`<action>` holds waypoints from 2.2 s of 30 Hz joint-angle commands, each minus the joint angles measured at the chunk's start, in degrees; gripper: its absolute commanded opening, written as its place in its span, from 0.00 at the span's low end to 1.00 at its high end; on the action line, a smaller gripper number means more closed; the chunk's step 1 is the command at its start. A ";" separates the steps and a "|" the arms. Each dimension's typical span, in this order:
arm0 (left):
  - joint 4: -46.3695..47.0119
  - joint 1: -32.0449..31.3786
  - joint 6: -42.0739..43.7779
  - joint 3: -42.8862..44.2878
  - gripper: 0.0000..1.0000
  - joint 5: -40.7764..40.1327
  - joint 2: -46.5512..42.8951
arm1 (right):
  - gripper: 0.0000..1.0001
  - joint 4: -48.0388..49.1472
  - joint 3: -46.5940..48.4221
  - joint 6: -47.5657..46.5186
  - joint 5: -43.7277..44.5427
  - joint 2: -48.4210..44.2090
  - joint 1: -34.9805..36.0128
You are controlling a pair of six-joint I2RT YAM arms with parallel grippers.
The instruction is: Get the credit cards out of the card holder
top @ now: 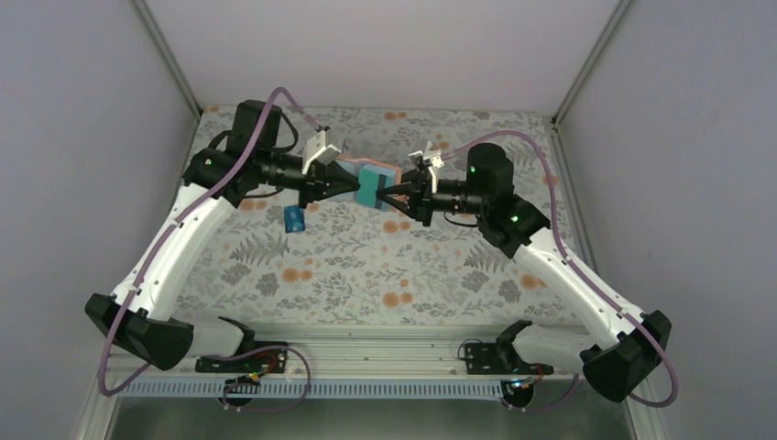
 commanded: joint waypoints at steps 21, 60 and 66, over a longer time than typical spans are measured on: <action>0.33 1.55 2.25 -3.42 0.02 -0.12 -1.41 | 0.04 -1.20 1.17 -4.82 -3.63 -1.04 -0.59; -2.78 -3.15 6.49 3.33 0.02 -2.86 2.19 | 0.04 -3.00 3.77 -5.67 -5.69 -1.46 -1.03; -1.31 -0.52 4.23 1.44 0.02 0.61 1.21 | 0.21 -5.10 3.36 -6.10 -5.86 -0.94 -1.67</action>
